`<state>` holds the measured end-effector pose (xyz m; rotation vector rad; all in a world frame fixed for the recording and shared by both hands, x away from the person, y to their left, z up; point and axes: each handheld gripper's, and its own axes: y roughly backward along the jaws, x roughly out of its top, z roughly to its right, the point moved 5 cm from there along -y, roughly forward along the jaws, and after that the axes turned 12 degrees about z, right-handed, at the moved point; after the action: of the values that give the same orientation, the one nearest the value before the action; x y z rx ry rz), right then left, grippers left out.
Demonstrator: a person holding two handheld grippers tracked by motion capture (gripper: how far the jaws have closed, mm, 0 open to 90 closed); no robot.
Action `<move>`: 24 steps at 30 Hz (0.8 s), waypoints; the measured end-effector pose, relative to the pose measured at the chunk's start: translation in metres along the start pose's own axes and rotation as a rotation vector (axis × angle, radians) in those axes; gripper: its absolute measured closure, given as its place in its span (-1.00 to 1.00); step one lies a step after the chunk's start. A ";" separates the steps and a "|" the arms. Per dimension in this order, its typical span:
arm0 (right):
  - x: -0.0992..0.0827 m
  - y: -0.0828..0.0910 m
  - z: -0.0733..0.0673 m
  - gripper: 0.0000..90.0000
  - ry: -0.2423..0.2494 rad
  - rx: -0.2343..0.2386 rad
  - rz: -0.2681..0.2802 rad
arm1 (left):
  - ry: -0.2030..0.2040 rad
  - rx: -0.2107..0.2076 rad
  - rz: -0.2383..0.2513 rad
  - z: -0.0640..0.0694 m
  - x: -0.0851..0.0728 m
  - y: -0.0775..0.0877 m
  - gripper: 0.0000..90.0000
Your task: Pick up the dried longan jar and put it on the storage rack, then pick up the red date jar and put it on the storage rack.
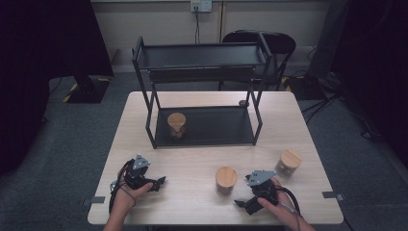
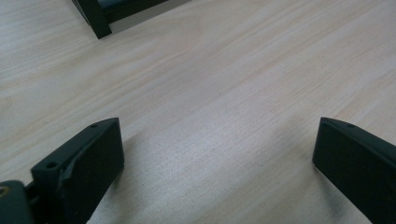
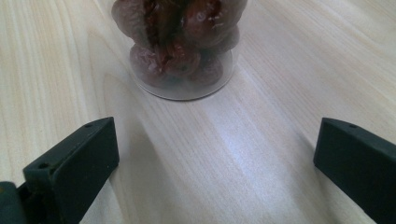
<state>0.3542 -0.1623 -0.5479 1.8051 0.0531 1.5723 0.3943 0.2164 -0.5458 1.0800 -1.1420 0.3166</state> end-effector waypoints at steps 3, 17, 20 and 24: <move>0.000 0.000 0.000 -1.00 0.000 0.000 0.000 | -0.009 0.008 -0.004 0.001 0.000 -0.001 -1.00; 0.000 0.000 0.000 -1.00 -0.001 0.000 -0.002 | -0.009 0.008 -0.003 0.001 0.000 -0.001 -1.00; 0.000 0.000 0.000 -1.00 -0.001 0.000 -0.002 | -0.009 0.009 -0.003 0.001 0.000 -0.001 -1.00; 0.000 0.000 0.000 -1.00 0.000 0.000 -0.002 | -0.009 0.008 -0.004 0.001 0.000 -0.001 -1.00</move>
<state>0.3542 -0.1623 -0.5478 1.8051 0.0548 1.5712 0.3941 0.2153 -0.5462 1.0918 -1.1477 0.3140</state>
